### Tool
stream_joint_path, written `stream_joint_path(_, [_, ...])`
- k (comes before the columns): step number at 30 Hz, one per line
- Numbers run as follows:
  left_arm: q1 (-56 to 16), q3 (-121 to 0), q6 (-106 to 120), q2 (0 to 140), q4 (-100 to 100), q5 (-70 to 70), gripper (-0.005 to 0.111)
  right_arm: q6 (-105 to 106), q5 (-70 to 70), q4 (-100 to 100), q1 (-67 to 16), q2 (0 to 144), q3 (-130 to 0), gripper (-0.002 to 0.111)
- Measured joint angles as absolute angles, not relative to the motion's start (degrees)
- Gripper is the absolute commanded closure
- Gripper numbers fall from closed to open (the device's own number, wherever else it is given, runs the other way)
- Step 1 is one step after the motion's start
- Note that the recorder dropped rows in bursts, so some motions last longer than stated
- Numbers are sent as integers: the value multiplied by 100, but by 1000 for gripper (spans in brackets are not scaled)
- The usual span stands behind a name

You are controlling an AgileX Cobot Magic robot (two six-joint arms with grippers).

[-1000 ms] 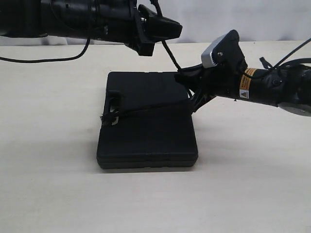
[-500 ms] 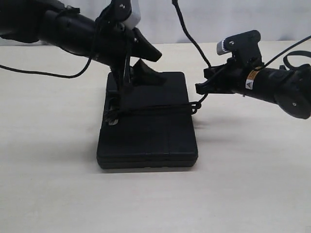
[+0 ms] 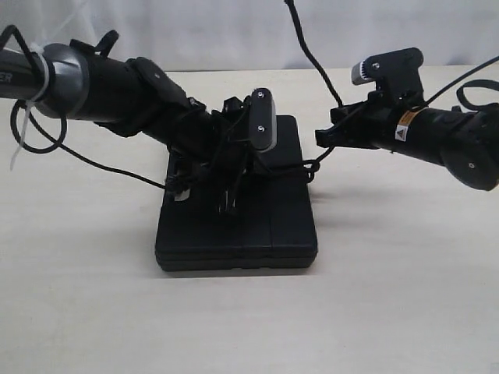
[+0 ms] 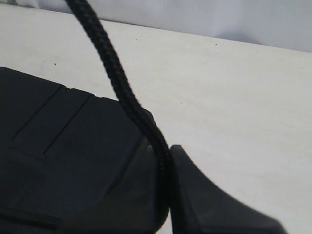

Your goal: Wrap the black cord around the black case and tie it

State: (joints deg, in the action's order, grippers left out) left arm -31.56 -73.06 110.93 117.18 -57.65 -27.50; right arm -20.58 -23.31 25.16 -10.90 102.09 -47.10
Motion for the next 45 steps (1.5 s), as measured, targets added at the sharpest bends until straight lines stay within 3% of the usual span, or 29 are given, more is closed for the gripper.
stream_joint_path(6, [-3180, -7340, 9385, 11718, -4335, -2110, 107, -2628, -2296, 2822, -1090, 9546, -4610, 104])
stream_joint_path(16, [-3189, -7351, 9163, 11718, -4129, -2292, 107, -2600, -2056, 2904, -1090, 9374, -4504, 104])
stream_joint_path(27, [-3189, -7351, 8765, 11121, -3860, -2547, 105, -2324, -1935, 2448, -375, 9997, -4504, 104])
stream_joint_path(29, [-3189, -7351, 8742, 11094, -3860, -2457, 97, -2313, -1935, 2448, -365, 10007, -4504, 104])
stream_joint_path(34, [-3189, -7351, 8743, 11094, -3860, -2252, 63, -2313, -1935, 2448, -365, 10007, -4504, 104])
stream_joint_path(37, [-3189, -7351, 8941, 11105, -3860, -2220, 54, -2313, -1923, 2448, -365, 10007, -4504, 104])
stream_joint_path(41, [-3189, -7351, 9503, 11268, -3736, -2362, 56, -2313, -1923, 2448, -365, 10007, -4504, 104])
stream_joint_path(45, [-3189, -7340, 9669, 11488, -3428, -2267, 73, -2313, -1923, 2448, -365, 10007, -4504, 104])
